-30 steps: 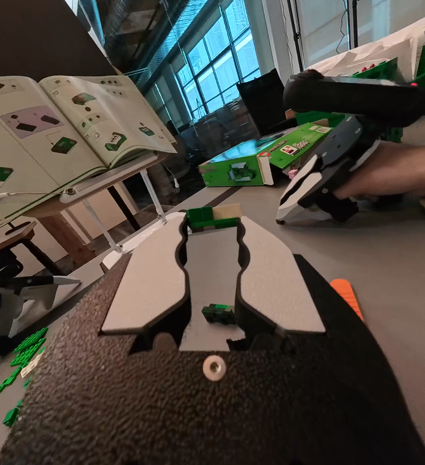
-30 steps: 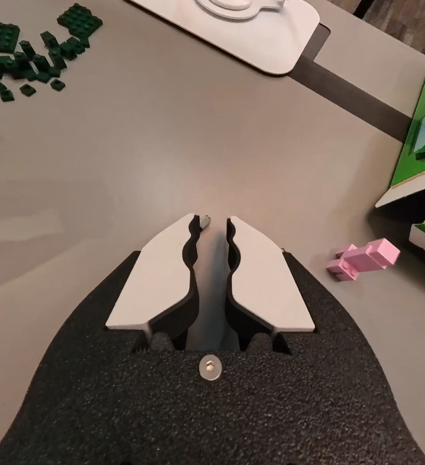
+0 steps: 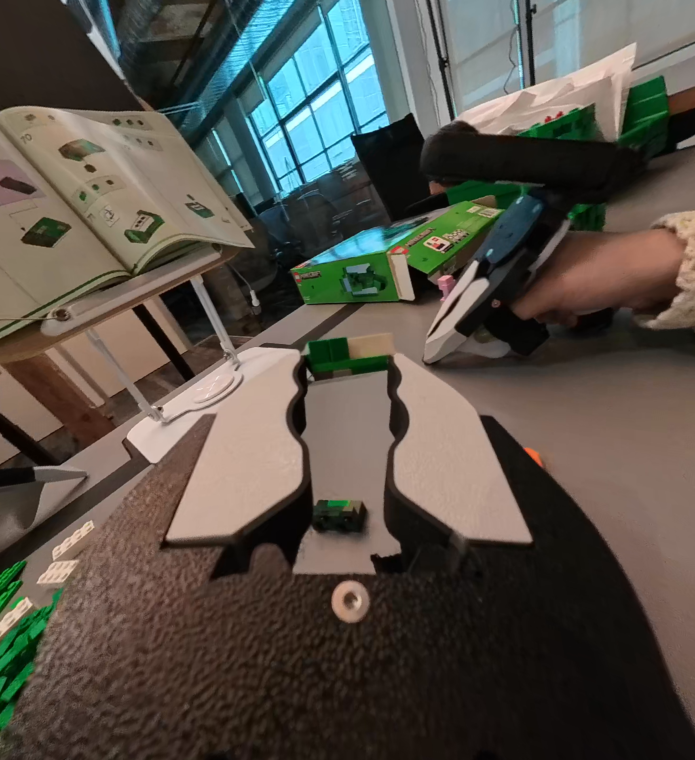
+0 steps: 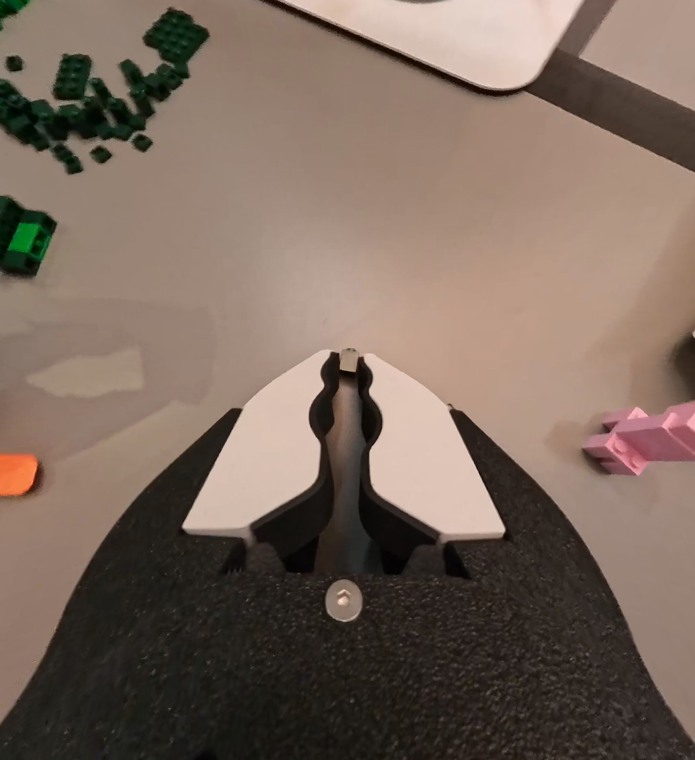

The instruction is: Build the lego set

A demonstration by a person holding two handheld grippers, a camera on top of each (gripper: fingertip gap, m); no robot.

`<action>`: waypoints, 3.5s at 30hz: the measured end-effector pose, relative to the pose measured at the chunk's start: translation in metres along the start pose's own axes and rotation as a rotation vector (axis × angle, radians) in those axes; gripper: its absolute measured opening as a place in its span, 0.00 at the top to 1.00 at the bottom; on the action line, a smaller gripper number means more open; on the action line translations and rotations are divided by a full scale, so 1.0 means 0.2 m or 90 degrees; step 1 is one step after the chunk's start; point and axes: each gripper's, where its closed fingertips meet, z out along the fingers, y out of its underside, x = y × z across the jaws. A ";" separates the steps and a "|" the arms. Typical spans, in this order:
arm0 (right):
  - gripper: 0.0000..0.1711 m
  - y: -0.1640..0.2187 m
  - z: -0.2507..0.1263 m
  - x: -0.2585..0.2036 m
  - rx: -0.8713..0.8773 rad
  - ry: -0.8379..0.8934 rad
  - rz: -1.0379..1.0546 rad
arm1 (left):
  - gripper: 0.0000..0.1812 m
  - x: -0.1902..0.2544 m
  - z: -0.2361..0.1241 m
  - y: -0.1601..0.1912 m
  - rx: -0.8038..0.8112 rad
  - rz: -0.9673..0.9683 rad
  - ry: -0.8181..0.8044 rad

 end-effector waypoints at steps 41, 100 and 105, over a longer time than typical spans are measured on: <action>0.94 0.25 -0.30 -0.48 0.005 -0.411 -0.347 | 0.80 0.03 -0.02 0.03 -0.005 -0.070 0.041; 0.87 0.23 -0.36 -0.59 0.014 -0.511 -0.301 | 0.80 0.04 -0.01 0.03 -0.006 -0.080 0.055; 0.88 0.26 -0.36 -0.61 -0.012 -0.518 -0.324 | 0.80 0.04 -0.01 0.03 -0.006 -0.080 0.056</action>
